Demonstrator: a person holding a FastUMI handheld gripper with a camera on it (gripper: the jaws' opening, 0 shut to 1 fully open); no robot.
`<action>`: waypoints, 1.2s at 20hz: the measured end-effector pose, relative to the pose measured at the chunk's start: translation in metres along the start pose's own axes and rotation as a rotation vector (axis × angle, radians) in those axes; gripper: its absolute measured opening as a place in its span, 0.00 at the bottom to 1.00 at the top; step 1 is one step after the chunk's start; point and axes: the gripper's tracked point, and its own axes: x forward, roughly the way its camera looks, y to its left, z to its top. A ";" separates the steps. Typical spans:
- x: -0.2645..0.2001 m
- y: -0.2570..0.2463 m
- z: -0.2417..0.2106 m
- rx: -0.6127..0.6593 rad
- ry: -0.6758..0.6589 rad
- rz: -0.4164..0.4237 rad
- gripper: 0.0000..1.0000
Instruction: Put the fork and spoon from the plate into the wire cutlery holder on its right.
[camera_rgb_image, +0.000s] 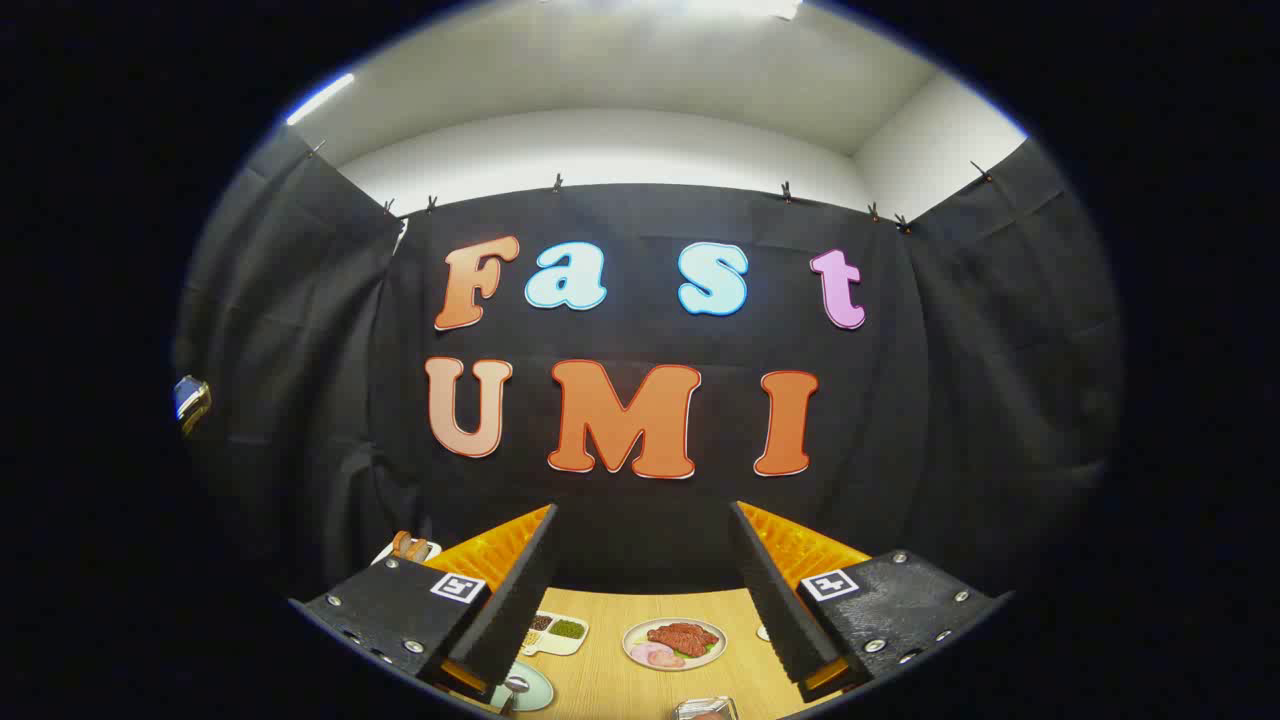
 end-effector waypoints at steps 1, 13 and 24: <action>0.000 0.000 -0.001 0.001 0.005 0.006 0.99; 0.001 0.003 -0.008 0.001 0.036 0.054 0.99; -0.002 0.009 -0.022 0.009 0.075 0.144 0.99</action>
